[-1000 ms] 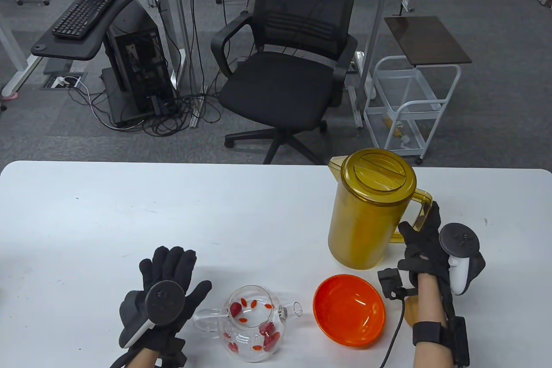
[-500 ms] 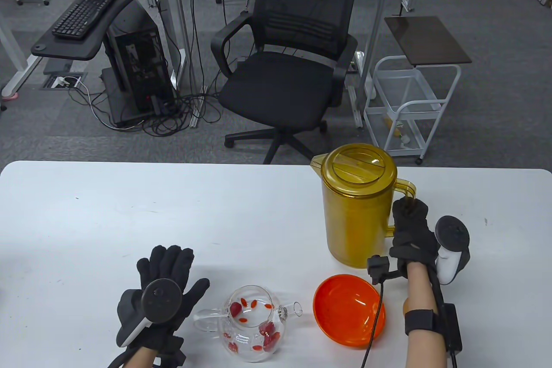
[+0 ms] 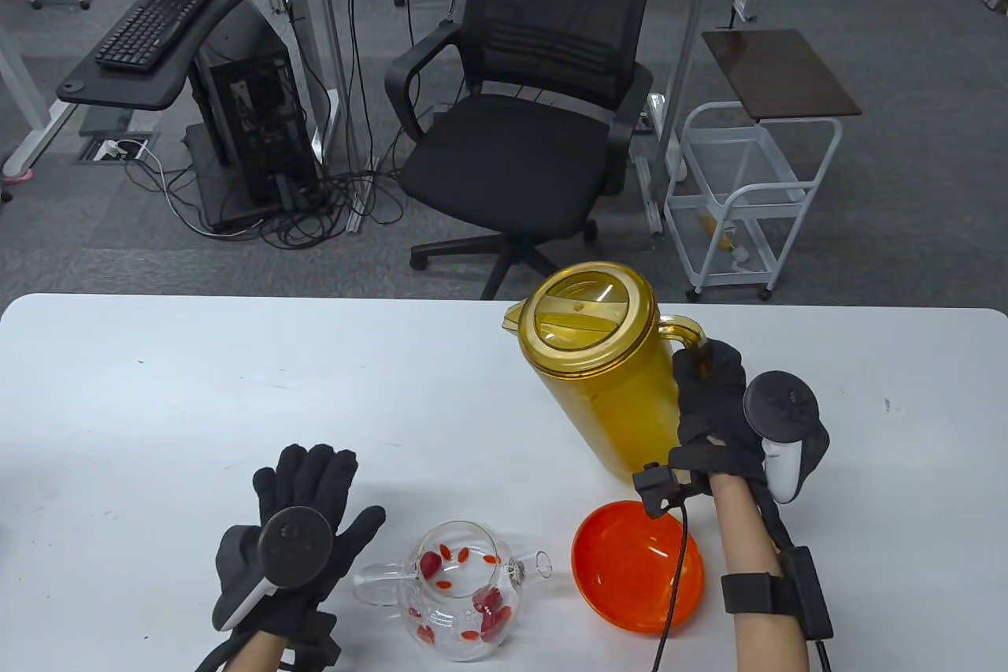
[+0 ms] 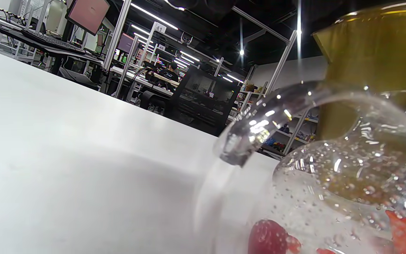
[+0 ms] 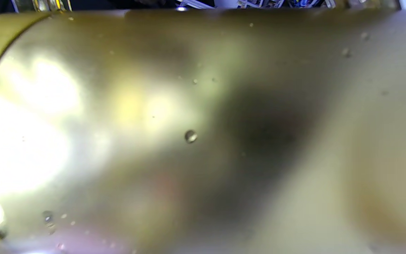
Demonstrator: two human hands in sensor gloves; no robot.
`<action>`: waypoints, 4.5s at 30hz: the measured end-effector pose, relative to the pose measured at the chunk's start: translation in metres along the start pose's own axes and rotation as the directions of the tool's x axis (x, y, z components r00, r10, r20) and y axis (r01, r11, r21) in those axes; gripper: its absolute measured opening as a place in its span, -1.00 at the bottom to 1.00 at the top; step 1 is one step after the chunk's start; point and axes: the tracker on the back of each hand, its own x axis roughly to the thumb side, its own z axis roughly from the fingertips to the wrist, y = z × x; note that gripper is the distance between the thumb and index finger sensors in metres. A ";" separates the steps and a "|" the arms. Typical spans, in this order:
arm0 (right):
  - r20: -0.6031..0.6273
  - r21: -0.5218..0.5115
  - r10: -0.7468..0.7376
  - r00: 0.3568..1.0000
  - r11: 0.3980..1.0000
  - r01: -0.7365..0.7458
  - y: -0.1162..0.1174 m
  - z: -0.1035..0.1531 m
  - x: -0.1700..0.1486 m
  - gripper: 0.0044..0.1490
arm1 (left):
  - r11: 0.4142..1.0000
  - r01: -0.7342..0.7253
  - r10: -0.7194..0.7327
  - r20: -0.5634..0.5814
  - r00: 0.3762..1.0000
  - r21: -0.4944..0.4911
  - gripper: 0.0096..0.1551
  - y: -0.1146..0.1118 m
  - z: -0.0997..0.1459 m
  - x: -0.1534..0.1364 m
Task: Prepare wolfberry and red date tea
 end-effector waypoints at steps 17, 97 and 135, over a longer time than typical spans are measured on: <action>0.206 0.054 0.224 0.953 0.969 -0.240 -0.008 0.049 0.075 -0.45 | 1.000 0.012 -0.013 0.049 0.999 0.012 -0.06 0.001 0.000 0.008; 0.482 -0.405 0.736 0.475 0.668 -0.624 0.045 0.165 0.112 -0.42 | 0.999 0.042 -0.041 0.110 0.993 -0.006 -0.05 0.001 0.002 0.026; 0.513 -0.446 0.744 0.429 0.657 -0.607 0.049 0.171 0.115 -0.39 | 0.999 0.042 -0.041 0.105 0.994 -0.008 -0.05 0.003 0.003 0.027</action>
